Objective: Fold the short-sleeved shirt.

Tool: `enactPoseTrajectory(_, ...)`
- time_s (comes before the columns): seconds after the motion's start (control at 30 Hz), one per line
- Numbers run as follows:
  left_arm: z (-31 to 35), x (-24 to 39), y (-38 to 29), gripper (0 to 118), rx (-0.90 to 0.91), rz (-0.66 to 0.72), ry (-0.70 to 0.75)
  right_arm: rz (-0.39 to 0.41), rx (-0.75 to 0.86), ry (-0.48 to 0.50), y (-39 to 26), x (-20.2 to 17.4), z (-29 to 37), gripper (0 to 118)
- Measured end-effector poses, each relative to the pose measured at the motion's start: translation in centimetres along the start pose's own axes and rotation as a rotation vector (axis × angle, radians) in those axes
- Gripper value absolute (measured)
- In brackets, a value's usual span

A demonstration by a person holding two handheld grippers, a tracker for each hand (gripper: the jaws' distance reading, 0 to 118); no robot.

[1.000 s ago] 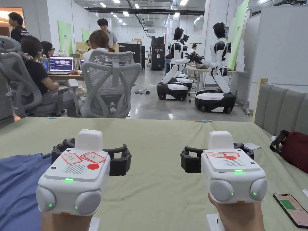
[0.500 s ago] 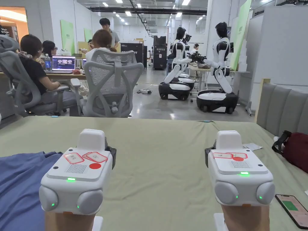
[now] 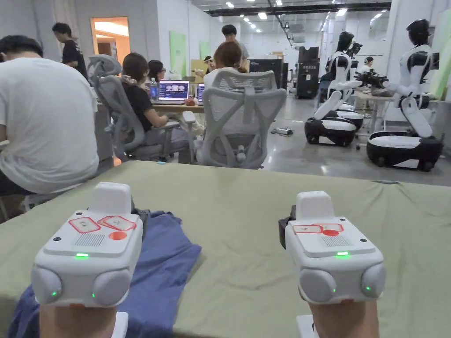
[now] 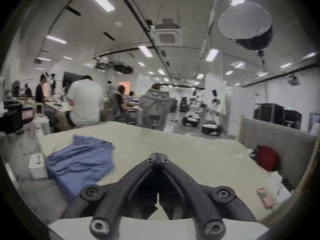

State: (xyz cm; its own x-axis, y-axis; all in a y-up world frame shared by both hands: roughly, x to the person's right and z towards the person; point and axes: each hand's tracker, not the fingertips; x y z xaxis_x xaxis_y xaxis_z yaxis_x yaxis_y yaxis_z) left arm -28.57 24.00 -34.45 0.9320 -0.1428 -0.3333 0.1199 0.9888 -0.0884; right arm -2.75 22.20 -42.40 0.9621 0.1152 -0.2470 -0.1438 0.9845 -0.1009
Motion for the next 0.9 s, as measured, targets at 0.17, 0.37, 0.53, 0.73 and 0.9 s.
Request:
enactPoseTrajectory(0.17, -2.3, -5.7, -1.6, 0, -0.110, 0.001, 0.060, 0.003, -0.016, 0.134, 0.0, -6.7, -3.1, 0)
enactPoseTrajectory(0.37, -11.1, -4.3, -4.6, 0, -0.305, 0.013, -0.009, 0.020, -0.065, 0.187, -0.8, -7.6, -7.7, 0)
enactPoseTrajectory(0.53, -23.3, -0.5, -6.9, 0, -0.496, -0.026, -0.124, 0.036, -0.109, 0.189, -1.9, -6.3, -11.9, 0)
enactPoseTrajectory(0.73, -38.0, 4.4, -9.8, 0, -0.710, -0.030, -0.267, 0.030, -0.174, 0.171, -2.9, -4.3, -17.1, 0)
enactPoseTrajectory(0.9, -46.3, 6.6, -12.0, 114, -0.731, 0.008, -0.298, 0.035, -0.209, 0.157, -4.0, -2.7, -20.6, 0)
